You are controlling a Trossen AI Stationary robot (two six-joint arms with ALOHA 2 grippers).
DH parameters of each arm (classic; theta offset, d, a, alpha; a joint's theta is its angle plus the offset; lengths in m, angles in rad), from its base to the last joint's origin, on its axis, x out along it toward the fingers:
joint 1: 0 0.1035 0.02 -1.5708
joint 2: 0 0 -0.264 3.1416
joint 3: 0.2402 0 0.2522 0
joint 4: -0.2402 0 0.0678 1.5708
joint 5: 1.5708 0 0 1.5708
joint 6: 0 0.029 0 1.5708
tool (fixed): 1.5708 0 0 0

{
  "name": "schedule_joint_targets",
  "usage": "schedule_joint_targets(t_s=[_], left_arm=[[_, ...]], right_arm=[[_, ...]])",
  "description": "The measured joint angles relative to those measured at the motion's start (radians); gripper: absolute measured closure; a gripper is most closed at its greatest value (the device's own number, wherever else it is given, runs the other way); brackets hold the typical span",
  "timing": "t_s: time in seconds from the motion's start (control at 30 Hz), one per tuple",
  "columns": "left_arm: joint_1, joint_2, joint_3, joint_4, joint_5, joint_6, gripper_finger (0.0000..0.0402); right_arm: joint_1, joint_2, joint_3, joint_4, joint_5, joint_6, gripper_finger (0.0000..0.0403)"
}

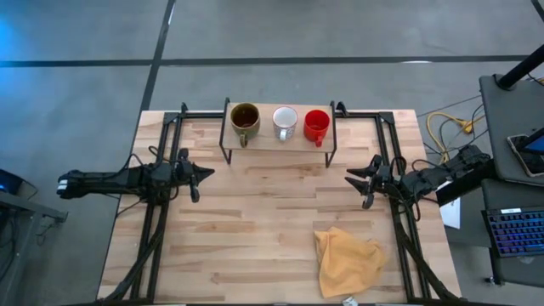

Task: Stack small to large cups/mugs on shelf
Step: Return to Home Position

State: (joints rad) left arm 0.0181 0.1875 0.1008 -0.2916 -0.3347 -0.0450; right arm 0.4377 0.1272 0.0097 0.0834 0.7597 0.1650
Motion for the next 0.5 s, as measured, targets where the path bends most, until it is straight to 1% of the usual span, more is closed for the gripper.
schedule_joint_targets(t_s=[0.2,0.5], left_arm=[[0.000,0.000,0.000,0.000,0.000,0.000,0.0402],[0.000,0.000,0.000,0.000,0.000,0.000,0.0402]], right_arm=[[0.000,0.000,0.000,0.000,0.000,0.000,0.0275],[0.000,0.000,0.000,0.000,0.000,0.000,0.0266]])
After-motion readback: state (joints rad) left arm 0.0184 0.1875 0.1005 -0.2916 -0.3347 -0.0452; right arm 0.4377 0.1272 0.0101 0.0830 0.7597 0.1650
